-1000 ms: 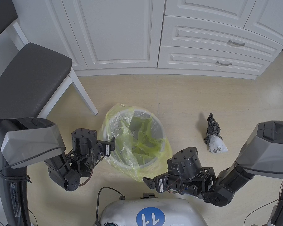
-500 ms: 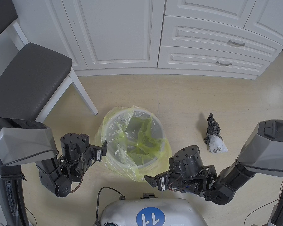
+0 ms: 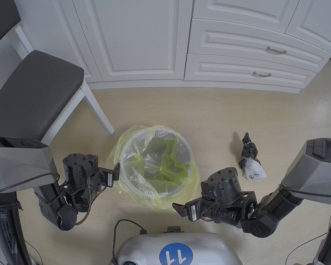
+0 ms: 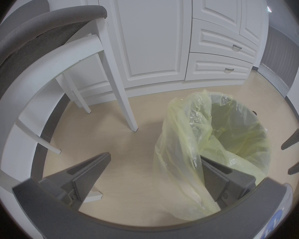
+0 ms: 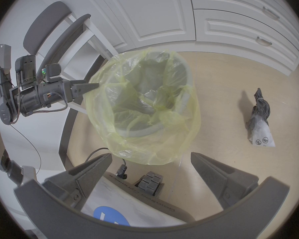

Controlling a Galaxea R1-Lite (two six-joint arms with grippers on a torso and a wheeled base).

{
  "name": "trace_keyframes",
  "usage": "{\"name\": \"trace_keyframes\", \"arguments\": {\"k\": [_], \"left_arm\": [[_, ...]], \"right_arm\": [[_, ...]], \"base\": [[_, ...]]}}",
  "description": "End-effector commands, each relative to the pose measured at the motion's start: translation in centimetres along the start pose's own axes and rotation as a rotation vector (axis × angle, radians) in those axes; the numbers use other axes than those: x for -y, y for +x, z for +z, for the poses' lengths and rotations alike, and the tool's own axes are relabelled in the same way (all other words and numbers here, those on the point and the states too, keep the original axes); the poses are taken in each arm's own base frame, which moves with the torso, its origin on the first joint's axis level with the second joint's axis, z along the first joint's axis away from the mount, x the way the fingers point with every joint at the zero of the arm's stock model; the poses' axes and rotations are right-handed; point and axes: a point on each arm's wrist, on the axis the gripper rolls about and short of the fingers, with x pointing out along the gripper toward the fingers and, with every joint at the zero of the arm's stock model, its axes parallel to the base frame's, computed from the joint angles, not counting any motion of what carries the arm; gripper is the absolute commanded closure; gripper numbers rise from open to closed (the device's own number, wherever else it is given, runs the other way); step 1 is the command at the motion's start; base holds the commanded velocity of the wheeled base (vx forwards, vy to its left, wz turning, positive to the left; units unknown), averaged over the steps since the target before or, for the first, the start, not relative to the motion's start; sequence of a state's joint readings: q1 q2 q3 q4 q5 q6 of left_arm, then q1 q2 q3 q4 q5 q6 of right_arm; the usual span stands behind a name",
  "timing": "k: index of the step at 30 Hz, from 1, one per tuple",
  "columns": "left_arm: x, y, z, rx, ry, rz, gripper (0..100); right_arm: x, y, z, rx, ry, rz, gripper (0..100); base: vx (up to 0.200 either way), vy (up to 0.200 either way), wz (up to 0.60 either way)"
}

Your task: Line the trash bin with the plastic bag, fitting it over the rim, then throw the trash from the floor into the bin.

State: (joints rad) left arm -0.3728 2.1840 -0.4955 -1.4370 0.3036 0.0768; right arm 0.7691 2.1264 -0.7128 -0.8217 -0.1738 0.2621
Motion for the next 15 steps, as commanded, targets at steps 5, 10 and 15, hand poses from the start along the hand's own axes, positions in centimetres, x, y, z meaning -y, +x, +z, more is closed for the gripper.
{"name": "trace_keyframes", "arguments": {"k": [5,10,15], "left_arm": [[-1.0,-0.3,0.8,0.046,-0.09,-0.119,0],[-2.3,-1.1,1.9,0.086,-0.295,-0.324,0],[-5.1,-1.1,1.3,0.066,-0.308,-0.319,0]], "right_arm": [[0.4,-0.1,0.2,0.005,0.006,-0.008,0],[0.6,0.0,0.3,0.009,0.01,-0.012,0],[0.6,-0.2,0.6,0.019,0.013,-0.011,0]], "base": [[0.0,0.0,0.0],[0.0,0.0,0.0],[0.0,0.0,0.0]]}}
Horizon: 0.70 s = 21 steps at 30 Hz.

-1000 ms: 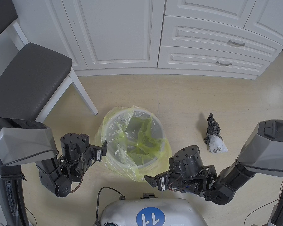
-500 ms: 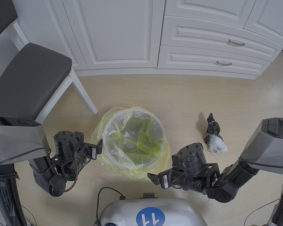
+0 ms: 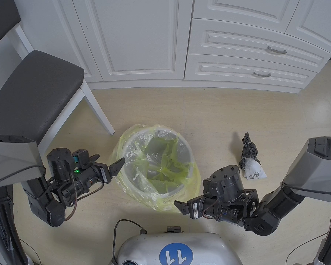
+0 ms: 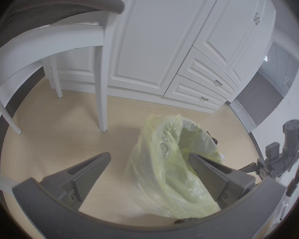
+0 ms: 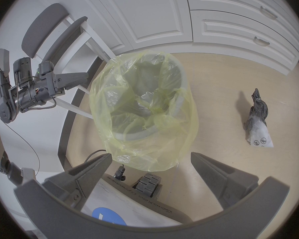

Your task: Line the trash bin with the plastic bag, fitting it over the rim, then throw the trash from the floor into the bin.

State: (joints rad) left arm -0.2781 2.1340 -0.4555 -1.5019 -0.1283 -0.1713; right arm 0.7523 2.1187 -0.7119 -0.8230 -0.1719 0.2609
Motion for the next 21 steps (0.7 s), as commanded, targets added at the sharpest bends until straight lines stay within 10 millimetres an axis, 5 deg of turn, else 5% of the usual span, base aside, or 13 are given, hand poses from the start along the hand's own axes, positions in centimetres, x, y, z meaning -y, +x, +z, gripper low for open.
{"name": "trace_keyframes", "arguments": {"k": [1,6,12,21], "left_arm": [[-2.8,-1.4,0.9,0.015,-0.035,0.025,0],[-5.1,-1.5,0.0,-0.057,-0.073,0.005,0],[-6.0,0.9,-3.2,-0.128,-0.103,0.013,0],[-4.8,4.8,-7.0,-0.145,-0.224,0.013,0]], "right_arm": [[0.1,-0.2,0.3,0.01,0.005,-0.002,0],[0.4,-0.1,0.4,0.011,0.007,-0.008,0],[0.6,0.0,0.5,0.015,0.013,-0.014,0],[1.3,0.1,0.9,0.027,0.026,-0.029,0]], "base": [[0.0,0.0,0.0],[0.0,0.0,0.0],[0.0,0.0,0.0],[0.0,0.0,0.0]]}}
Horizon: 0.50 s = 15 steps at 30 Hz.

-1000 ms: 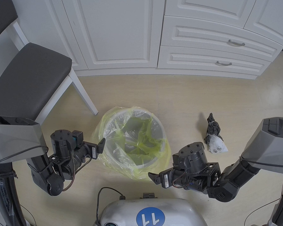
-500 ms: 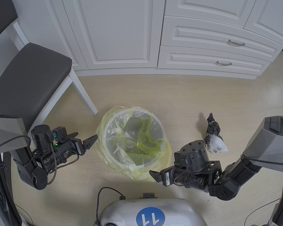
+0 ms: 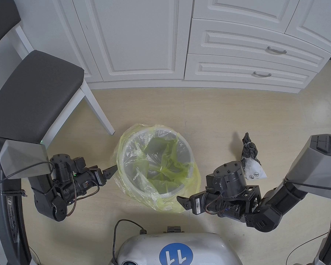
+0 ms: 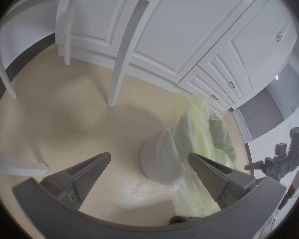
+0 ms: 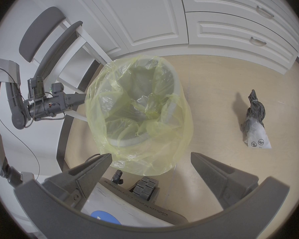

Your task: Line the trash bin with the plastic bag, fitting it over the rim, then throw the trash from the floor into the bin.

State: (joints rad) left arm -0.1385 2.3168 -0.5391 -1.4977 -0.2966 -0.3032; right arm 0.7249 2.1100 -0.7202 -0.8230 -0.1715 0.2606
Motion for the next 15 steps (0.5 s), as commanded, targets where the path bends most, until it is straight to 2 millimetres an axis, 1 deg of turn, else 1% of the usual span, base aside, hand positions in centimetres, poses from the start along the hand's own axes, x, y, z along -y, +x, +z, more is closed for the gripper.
{"name": "trace_keyframes", "arguments": {"k": [1,2,3,5,8,10,11,12,15], "left_arm": [[-0.1,3.0,-3.2,-0.043,-0.041,0.025,0],[-0.1,3.0,-3.2,-0.043,-0.041,0.025,0],[-1.0,3.6,-3.9,-0.044,-0.051,0.067,0],[-1.4,3.8,-3.7,-0.04,-0.056,0.076,0],[-1.6,4.1,-3.8,-0.049,-0.061,0.081,0],[-1.6,4.2,-3.9,-0.052,-0.06,0.082,0],[-1.6,4.2,-3.9,-0.052,-0.06,0.082,0],[-1.6,4.6,-3.7,-0.051,-0.059,0.08,0],[-1.7,5.2,-3.6,-0.076,-0.066,0.09,0]], "right_arm": [[0.5,0.1,0.3,0.007,0.009,-0.011,0],[0.5,0.1,0.3,0.007,0.009,-0.011,0],[0.9,0.2,0.3,0.005,0.015,-0.021,0],[1.1,0.4,0.5,0.012,0.022,-0.027,0],[1.5,0.9,0.7,0.018,0.036,-0.033,0],[1.8,1.6,0.7,0.015,0.049,-0.027,0],[1.8,1.6,0.7,0.015,0.049,-0.027,0],[2.5,2.2,1.0,0.034,0.073,-0.038,0],[3.4,1.9,1.6,0.058,0.092,-0.053,0]], "base": [[0.0,0.0,0.0],[0.0,0.0,0.0],[0.0,0.0,0.0],[0.0,0.0,0.0],[0.0,0.0,0.0],[0.0,0.0,0.0],[0.0,0.0,0.0],[0.0,0.0,0.0],[0.0,0.0,0.0]]}}
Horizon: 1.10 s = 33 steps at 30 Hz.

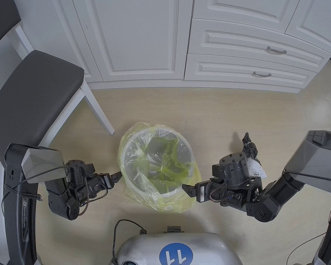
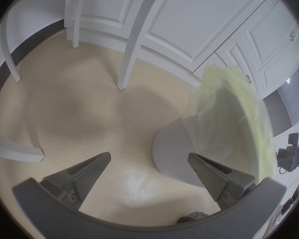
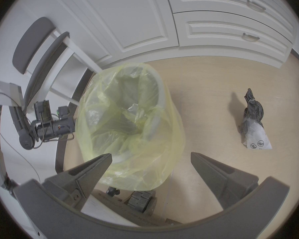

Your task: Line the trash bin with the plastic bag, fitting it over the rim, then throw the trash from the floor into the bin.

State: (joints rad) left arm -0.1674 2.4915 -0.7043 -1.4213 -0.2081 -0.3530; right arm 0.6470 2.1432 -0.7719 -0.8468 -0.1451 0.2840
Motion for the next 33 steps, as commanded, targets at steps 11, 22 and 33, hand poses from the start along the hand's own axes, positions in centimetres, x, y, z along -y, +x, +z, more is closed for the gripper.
{"name": "trace_keyframes", "arguments": {"k": [11,22,33], "left_arm": [[-0.3,-1.5,2.8,-0.004,0.012,0.04,0],[4.8,-6.2,7.3,0.065,0.125,-0.043,0],[9.4,-2.0,9.7,0.088,0.167,-0.089,0]], "right_arm": [[1.2,-3.1,1.8,0.043,-0.037,0.011,0],[3.1,-2.2,3.9,0.106,-0.051,-0.036,0],[5.1,1.7,1.5,0.02,-0.104,-0.051,0]], "base": [[0.0,0.0,0.0],[0.0,0.0,0.0],[0.0,0.0,0.0]]}}
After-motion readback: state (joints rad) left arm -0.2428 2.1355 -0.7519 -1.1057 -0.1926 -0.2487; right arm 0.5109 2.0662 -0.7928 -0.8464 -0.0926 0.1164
